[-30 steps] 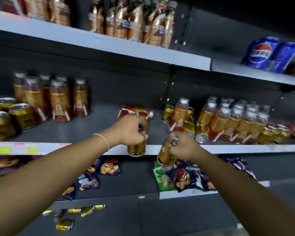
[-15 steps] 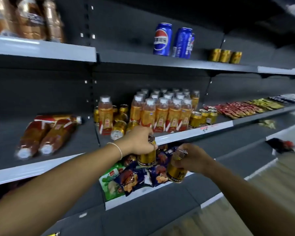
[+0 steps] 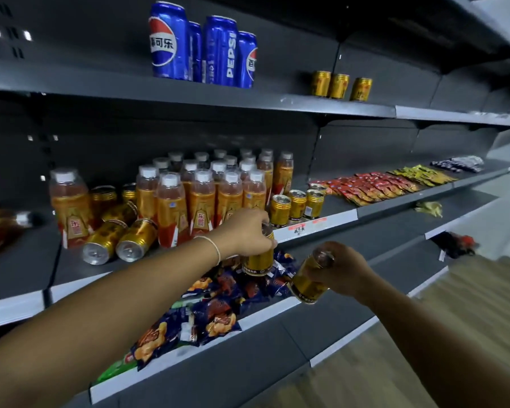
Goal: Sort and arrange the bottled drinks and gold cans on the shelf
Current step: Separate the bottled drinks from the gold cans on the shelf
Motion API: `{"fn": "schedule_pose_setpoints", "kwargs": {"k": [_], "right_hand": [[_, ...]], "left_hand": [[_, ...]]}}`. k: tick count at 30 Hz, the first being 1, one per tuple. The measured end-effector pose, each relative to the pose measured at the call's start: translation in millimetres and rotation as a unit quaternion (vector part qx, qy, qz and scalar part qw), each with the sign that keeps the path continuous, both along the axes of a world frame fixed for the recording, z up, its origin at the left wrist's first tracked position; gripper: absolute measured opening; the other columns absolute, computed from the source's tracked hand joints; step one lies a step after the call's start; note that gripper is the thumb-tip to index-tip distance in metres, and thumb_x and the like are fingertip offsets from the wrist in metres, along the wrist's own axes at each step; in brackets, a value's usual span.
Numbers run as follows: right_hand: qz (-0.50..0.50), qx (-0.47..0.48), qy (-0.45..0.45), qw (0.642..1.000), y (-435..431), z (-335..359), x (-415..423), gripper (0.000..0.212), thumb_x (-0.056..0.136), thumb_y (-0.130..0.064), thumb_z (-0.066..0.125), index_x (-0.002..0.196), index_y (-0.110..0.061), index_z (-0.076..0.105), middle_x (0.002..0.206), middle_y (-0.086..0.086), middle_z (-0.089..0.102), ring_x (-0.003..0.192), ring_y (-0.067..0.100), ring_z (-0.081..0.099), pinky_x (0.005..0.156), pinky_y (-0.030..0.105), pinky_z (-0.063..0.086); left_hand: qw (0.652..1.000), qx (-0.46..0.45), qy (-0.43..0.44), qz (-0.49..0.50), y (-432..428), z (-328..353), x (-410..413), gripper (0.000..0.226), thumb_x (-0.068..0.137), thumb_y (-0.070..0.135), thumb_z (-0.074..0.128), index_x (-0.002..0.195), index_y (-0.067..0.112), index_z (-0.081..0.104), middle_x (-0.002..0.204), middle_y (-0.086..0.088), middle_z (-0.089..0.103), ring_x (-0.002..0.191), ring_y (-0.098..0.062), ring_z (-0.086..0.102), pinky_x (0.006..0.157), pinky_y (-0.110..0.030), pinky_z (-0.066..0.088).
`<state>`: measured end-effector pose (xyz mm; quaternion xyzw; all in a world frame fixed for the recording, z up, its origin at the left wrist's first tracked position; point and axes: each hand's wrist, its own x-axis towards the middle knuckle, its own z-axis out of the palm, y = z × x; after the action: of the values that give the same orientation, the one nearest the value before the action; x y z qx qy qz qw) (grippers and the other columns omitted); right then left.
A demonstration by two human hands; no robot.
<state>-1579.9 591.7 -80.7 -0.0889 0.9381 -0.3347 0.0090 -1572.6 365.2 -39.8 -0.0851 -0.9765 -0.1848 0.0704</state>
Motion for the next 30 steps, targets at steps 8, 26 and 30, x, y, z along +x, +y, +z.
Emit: {"fn": "schedule_pose_setpoints", "kwargs": {"k": [8,26,30], "right_hand": [[-0.043,-0.086,0.052,0.994,22,20,-88,0.021,0.073,-0.025,0.081,0.087,-0.028,0.065,0.086,-0.004,0.068,0.075,0.014,0.064,0.059,0.028,0.053],[0.007,-0.11,0.205,0.973,17,57,-289,0.064,0.08,-0.036,0.08,0.134,-0.024,0.048,0.114,-0.002,0.06,0.096,0.015,0.061,0.072,0.027,0.053],[0.032,-0.095,0.196,0.975,14,54,-338,0.067,0.081,-0.037,0.078,0.139,-0.027,0.046,0.134,0.005,0.049,0.11,0.017,0.05,0.092,0.033,0.046]], "left_hand": [[0.995,0.086,0.054,-0.003,33,34,-98,0.039,0.078,0.041,0.072,0.108,0.019,0.062,0.099,0.008,0.056,0.089,-0.015,0.054,0.065,-0.026,0.045],[0.971,0.101,0.169,0.133,49,52,-264,0.044,0.071,0.029,0.075,0.108,0.019,0.052,0.114,-0.012,0.047,0.095,-0.03,0.054,0.082,-0.037,0.052],[0.967,0.092,0.177,0.156,54,45,-282,0.049,0.074,0.04,0.075,0.113,0.018,0.055,0.106,-0.005,0.051,0.083,-0.019,0.05,0.073,-0.03,0.042]]}}
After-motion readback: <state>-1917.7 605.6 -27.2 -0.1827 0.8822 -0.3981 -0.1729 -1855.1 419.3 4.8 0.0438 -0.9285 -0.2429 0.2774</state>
